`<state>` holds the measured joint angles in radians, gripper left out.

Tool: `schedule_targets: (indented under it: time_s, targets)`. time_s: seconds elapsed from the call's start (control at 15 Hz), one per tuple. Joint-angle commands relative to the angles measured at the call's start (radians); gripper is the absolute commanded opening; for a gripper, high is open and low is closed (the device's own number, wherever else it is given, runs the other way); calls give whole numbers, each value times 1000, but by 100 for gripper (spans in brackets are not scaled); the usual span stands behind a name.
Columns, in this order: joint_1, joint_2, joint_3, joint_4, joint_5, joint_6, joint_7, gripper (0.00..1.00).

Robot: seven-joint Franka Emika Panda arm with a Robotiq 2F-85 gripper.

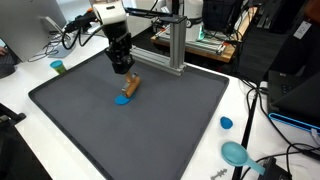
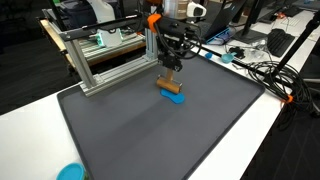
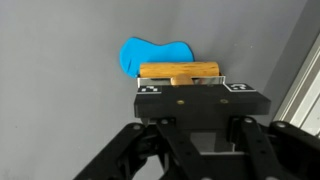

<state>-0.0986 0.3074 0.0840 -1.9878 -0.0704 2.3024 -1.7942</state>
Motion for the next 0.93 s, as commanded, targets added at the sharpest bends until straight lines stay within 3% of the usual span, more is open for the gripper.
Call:
schedule_targets:
  time_s: [0.0, 0.13, 0.2, 0.87]
  targets:
    - [10, 5, -9, 1, 8, -1, 7, 47]
    - [13, 6, -8, 1, 13, -1, 19, 47]
    - [14, 6, -8, 1, 13, -1, 21, 22]
    - [28, 83, -63, 41, -129, 41, 102, 22]
